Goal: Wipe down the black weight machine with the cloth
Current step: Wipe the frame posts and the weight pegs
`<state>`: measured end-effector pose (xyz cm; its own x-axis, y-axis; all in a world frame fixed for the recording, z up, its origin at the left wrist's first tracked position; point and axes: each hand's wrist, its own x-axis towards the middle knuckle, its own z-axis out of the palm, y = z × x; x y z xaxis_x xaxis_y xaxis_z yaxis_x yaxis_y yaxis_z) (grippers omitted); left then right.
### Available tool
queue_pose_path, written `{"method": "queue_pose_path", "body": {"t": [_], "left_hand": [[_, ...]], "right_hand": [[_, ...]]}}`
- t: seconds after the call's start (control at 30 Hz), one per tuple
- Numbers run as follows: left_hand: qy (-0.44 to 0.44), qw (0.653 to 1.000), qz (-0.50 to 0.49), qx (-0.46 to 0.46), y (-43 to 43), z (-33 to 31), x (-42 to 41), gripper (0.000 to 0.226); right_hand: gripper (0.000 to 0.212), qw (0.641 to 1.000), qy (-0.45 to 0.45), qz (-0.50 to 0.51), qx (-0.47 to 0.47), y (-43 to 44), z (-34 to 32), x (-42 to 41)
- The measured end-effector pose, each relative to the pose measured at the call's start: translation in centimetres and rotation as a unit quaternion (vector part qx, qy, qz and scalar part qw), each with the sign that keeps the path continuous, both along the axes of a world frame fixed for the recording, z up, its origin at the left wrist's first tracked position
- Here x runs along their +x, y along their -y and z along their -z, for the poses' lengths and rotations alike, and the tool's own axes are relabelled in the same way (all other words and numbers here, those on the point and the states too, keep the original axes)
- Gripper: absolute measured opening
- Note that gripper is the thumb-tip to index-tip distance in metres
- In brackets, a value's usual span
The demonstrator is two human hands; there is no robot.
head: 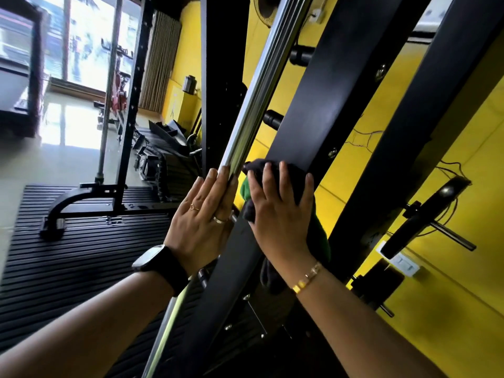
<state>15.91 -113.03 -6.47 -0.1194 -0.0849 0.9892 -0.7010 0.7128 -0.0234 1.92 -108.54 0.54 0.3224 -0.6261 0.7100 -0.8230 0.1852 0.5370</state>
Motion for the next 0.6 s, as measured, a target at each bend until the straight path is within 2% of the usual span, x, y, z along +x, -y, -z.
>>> {"method": "queue_pose_path", "body": {"t": [0.13,0.27,0.4,0.6], "left_hand": [[-0.002,1.0,-0.001,-0.005,0.0,2.0,-0.1,0.064],[0.001,1.0,-0.007,-0.008,-0.1,3.9,0.0,0.076],[-0.006,1.0,-0.016,-0.019,-0.1,5.2,-0.2,0.06],[0.012,1.0,-0.002,-0.008,0.2,6.8,0.1,0.073]], "right_hand": [[0.06,0.997,-0.062,0.055,0.01,1.8,2.8,1.7],[0.07,0.983,-0.128,0.093,0.092,2.4,10.0,2.7],[0.055,0.972,-0.107,0.045,0.205,0.9,16.4,2.4],[0.064,0.988,0.019,-0.037,0.146,-1.6,13.5,0.0]]}}
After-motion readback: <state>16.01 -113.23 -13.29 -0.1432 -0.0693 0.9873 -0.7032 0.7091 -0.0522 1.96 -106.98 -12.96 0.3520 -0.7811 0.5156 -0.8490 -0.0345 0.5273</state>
